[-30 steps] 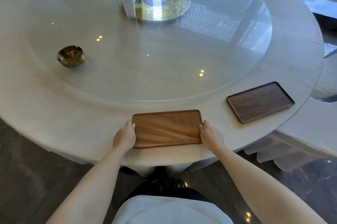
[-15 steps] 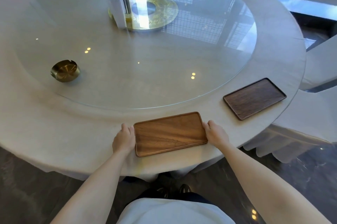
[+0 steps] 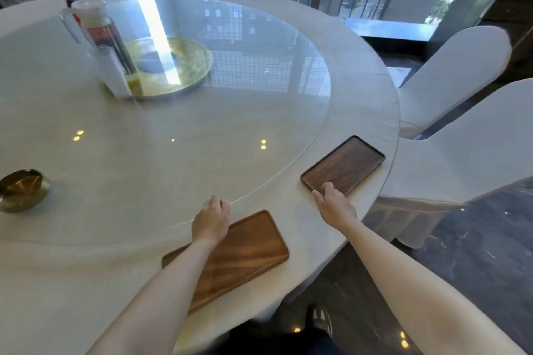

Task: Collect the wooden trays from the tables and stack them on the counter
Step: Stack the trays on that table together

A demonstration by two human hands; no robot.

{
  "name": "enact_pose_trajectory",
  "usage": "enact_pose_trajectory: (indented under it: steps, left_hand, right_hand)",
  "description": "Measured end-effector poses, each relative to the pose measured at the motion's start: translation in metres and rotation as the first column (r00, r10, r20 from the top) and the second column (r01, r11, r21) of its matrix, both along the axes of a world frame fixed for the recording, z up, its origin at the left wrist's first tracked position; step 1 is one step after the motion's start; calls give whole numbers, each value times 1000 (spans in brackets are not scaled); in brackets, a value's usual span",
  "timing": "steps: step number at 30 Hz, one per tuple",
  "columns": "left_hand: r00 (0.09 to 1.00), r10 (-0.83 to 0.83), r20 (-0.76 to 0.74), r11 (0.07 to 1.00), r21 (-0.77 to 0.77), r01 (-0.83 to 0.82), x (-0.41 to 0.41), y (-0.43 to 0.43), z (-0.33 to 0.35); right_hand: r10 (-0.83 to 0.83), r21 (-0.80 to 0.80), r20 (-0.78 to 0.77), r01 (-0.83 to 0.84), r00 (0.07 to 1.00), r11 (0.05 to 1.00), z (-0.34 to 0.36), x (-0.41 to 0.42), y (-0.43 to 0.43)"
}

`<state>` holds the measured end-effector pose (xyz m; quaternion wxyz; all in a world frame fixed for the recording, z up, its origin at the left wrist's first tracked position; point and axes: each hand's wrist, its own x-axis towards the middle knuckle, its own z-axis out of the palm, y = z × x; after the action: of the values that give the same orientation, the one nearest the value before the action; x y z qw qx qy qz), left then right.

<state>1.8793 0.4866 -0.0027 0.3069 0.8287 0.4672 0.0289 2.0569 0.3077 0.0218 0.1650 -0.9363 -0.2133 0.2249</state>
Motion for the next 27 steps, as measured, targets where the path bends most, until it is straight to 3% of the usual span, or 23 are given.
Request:
enact_pose_trajectory:
  steps: [6, 13, 19, 27]
  left_hand:
    - [1000, -28, -3, 999, -40, 28, 93, -48, -3]
    - [991, 117, -70, 987, -100, -124, 183, -101, -14]
    - [926, 255, -279, 951, -99, -292, 213, -118, -22]
    - [883, 338, -327, 917, -95, -387, 233, -122, -28]
  right_hand:
    - [-5, 53, 27, 3, 1000, 999, 10, 87, -26]
    - [54, 61, -20, -52, 998, 997, 15, 189, -53]
    - [56, 33, -35, -54, 998, 998, 4, 240, -60]
    - [90, -25, -67, -92, 994, 995, -25, 265, -53]
